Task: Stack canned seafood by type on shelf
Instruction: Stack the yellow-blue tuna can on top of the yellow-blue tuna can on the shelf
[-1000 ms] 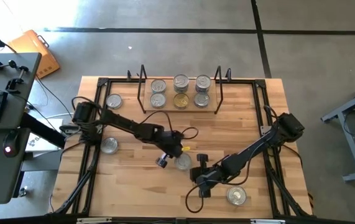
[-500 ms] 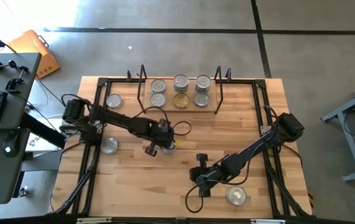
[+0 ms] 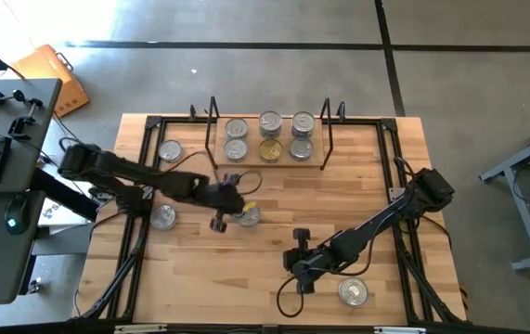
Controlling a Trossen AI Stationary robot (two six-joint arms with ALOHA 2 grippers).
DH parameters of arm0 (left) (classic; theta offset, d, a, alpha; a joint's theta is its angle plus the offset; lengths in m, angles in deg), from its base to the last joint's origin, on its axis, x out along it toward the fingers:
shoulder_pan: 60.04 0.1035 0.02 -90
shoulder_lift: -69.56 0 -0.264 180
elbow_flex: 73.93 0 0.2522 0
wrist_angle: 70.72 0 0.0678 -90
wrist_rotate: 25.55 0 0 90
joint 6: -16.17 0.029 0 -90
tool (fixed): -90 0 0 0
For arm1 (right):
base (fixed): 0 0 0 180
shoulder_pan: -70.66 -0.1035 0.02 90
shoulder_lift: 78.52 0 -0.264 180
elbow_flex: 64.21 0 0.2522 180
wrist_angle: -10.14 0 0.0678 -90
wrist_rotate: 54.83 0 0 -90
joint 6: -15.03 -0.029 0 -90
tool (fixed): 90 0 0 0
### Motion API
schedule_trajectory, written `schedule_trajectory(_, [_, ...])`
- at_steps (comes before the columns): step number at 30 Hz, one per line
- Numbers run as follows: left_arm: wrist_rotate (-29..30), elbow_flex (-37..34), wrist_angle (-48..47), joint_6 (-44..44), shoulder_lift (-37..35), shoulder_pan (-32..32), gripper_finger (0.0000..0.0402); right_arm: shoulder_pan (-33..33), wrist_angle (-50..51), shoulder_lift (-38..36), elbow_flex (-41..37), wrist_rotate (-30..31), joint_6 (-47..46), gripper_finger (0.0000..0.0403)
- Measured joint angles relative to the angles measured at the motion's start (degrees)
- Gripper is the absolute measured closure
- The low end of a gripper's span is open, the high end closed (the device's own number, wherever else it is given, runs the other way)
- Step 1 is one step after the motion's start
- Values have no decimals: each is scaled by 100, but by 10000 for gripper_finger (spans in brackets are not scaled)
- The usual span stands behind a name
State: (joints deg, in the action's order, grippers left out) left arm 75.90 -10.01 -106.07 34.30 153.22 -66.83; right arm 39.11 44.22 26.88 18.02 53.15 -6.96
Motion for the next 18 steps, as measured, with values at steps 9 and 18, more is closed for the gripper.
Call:
schedule_trajectory(9, [-349,-1426,2965,-757,222,-826,364,0,-66,-2,0,111,260,399])
schedule_trajectory(18, [328,-1430,3513,-687,862,-913,247,0,-103,-2,0,106,281,399])
